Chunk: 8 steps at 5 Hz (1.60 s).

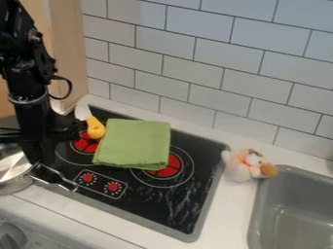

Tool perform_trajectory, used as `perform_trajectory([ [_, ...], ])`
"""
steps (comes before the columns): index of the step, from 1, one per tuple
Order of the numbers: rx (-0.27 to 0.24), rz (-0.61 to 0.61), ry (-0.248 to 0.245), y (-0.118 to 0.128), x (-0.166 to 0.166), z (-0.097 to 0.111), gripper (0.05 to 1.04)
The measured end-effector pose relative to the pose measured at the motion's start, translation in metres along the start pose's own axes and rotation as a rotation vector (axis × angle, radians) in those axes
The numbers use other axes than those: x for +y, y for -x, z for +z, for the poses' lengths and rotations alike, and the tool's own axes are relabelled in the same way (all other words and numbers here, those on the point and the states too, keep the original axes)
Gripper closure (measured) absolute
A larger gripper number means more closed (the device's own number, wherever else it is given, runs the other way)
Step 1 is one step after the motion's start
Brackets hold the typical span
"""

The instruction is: Moved the silver pot to the right of the burner

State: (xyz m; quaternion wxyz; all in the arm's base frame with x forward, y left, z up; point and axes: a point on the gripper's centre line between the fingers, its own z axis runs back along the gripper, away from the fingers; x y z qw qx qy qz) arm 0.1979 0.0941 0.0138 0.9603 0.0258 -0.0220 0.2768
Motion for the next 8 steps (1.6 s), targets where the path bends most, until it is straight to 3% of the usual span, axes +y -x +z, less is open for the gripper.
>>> perform_trajectory([
  [2, -0.004, -0.008, -0.008, 0.001, -0.001, 0.004, 1.02],
  [4, -0.063, -0.033, -0.038, 0.005, -0.014, 0.033, 1.029],
  [6, -0.12, -0.178, -0.061, 0.021, -0.067, 0.053, 1.03],
  [8, -0.182, -0.319, -0.029, 0.034, -0.13, 0.068, 1.03],
])
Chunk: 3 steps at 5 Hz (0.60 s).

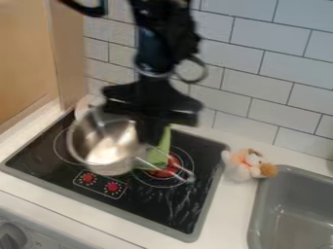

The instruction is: Moved the silver pot to the right of the burner

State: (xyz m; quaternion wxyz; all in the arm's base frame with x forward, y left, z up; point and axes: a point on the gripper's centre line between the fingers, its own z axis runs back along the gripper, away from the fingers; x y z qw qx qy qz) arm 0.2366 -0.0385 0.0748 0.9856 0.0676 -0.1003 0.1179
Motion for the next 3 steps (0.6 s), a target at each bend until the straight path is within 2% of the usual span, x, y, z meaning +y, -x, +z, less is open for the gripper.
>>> perform_trajectory([
  [1, -0.013, -0.128, 0.0, 0.002, -0.048, 0.002, 1.03],
  [3, 0.004, -0.268, -0.02, 0.006, -0.096, -0.01, 1.03],
])
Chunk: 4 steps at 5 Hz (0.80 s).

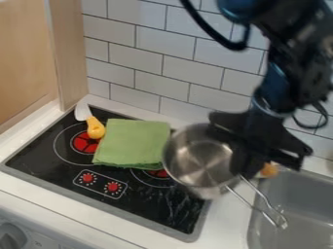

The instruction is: Moved the silver pot to the right of the burner

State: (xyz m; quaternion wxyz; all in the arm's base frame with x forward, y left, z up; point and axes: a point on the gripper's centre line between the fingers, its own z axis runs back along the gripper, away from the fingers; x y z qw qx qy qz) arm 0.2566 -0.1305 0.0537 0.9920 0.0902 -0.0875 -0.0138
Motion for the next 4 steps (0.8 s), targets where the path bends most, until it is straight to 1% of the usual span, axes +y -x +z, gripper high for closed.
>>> perform_trajectory([
  [1, 0.028, -0.01, -0.011, 0.004, -0.003, -0.011, 1.03],
  [2, 0.045, -0.029, -0.013, 0.003, -0.008, -0.021, 1.03],
  [3, 0.068, -0.046, -0.005, 0.008, -0.016, -0.03, 1.03],
  [4, 0.061, -0.062, 0.015, 0.003, -0.024, -0.03, 1.03],
])
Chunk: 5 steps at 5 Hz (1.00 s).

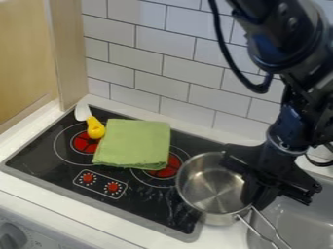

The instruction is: Moved the silver pot to the right of the burner

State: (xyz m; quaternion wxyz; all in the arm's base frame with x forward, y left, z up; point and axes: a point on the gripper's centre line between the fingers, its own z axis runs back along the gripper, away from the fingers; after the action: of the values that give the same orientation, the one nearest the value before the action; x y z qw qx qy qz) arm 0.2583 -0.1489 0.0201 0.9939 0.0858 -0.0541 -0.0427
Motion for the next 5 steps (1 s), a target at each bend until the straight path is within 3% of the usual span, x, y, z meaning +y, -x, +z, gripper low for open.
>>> perform_trajectory([
  [1, 0.007, -0.018, 0.005, 0.001, -0.0008, 0.0, 1.013],
  [2, 0.025, -0.012, 0.016, 0.004, -0.0025, 0.0001, 0.864],
  [3, 0.026, -0.008, 0.016, 0.004, -0.0022, 0.0, 0.616],
  [4, 0.025, -0.005, 0.017, 0.004, -0.0028, 0.0001, 0.293],
  [5, 0.027, 0.0, 0.019, 0.004, -0.0026, 0.0, 0.068],
])
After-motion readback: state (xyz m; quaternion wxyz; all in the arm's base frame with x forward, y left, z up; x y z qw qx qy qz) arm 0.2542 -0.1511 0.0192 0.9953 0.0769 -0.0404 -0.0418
